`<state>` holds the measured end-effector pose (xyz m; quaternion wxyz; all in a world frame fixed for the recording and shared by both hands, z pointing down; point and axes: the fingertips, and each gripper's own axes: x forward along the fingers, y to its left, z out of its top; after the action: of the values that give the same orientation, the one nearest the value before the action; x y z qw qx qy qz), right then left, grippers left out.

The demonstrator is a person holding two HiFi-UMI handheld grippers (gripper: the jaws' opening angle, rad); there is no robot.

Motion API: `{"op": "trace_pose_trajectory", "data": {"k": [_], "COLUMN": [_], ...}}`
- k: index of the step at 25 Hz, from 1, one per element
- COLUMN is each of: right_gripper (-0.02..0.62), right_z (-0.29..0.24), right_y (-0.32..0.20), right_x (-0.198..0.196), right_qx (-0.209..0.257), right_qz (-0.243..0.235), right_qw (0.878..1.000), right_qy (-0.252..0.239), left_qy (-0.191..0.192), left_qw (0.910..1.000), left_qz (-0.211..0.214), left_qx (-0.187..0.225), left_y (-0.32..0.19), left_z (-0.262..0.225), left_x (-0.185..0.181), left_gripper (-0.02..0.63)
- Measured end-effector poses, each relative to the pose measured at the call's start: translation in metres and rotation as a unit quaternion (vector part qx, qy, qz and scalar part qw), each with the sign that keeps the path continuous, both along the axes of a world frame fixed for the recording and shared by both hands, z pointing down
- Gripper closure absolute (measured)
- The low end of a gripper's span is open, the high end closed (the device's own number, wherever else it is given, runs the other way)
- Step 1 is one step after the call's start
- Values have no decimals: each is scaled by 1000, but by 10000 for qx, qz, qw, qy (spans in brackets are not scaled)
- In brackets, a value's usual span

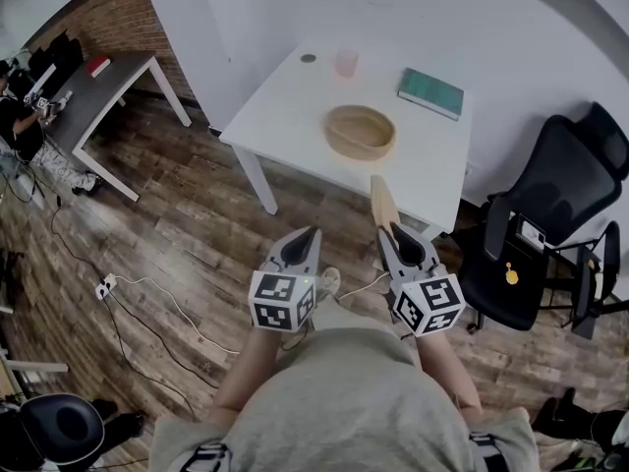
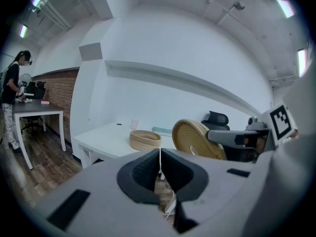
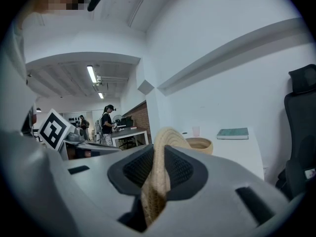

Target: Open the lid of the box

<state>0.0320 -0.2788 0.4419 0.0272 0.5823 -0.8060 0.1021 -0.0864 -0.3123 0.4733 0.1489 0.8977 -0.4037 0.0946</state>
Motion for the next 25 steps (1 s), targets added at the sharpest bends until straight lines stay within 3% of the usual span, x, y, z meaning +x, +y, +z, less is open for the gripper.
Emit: {"op": "trace_pose_trajectory", "data": {"k": [25], "right_gripper": [525], "right_z": [-2], "right_y": [-8], "right_x": [4], "right_qx": [44], "right_qz": [24], "right_qw": [10000], "right_qy": [51], "left_qy": [37], "left_qw": [9999], "left_qz": [42], "left_qx": [-96], "left_y": [-8], "left_z": [-1], "left_x": [3], "left_gripper": [597]}}
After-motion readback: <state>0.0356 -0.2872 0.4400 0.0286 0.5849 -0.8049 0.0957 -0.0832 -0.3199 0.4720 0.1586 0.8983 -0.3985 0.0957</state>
